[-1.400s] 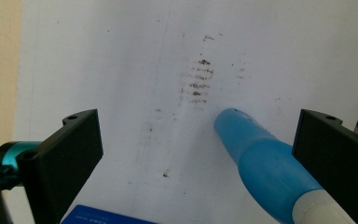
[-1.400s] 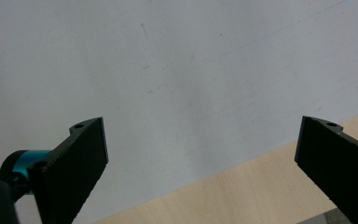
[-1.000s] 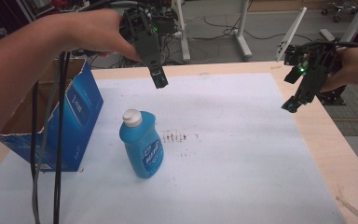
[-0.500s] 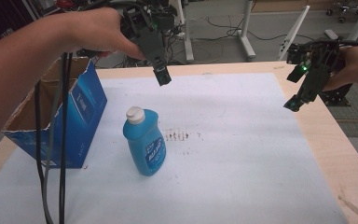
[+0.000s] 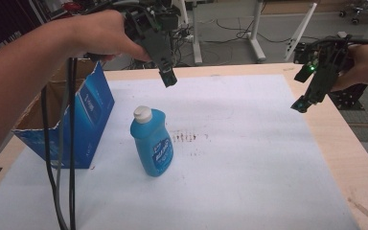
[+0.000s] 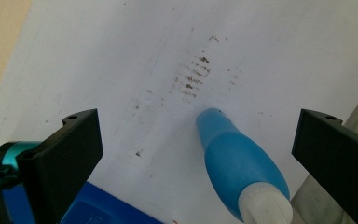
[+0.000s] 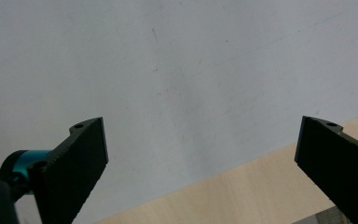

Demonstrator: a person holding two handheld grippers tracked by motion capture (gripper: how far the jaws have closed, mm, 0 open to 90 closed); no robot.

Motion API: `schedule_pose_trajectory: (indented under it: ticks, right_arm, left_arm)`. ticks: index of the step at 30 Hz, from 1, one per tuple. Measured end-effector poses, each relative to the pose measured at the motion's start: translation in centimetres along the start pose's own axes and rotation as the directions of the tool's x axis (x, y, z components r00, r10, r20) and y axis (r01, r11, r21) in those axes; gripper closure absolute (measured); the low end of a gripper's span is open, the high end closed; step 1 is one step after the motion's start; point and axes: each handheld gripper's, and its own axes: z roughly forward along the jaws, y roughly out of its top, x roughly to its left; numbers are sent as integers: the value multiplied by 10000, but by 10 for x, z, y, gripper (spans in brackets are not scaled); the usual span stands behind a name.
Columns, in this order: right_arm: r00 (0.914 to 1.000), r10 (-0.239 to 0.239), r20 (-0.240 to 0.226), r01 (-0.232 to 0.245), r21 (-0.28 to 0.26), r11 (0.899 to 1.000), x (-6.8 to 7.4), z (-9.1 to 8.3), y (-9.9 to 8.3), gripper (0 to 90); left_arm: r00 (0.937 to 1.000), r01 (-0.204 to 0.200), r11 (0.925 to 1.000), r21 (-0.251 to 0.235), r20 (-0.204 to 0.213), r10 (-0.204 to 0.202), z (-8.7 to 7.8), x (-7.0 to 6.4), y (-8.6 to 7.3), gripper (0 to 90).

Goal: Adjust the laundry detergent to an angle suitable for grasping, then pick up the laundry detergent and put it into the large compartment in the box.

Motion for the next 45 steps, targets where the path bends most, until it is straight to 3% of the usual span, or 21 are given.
schedule_pose_trajectory:
  ticks: [15, 22, 29, 39, 45]
  right_arm:
    - [9999, -101, -26, 101, -15, 9999, 0, 3, 4, 16]
    - [9998, -189, -24, 189, -11, 9998, -1, 4, 6, 16]
    - [9997, -256, -9, 256, 11, 9997, 0, 5, 7, 16]
    - [9994, -351, 31, 351, -8, 9994, 1, 5, 8, 16]
    - [9994, -339, 94, 340, -55, 9994, 2, 2, 5, 16]
  left_arm:
    - [9982, 599, 9982, 47, -11, -599, 0, -1, -8, 17]
    - [9921, 1253, 9921, 84, -73, -1253, 0, 0, -13, 17]
    - [9876, 1559, 9877, 120, -179, -1557, 2, -2, -17, 17]
    - [9672, 2520, 9677, -16, -324, -2519, 2, -11, -23, 17]
    - [9511, 3065, 9519, 14, -402, -3062, 1, -19, -28, 17]
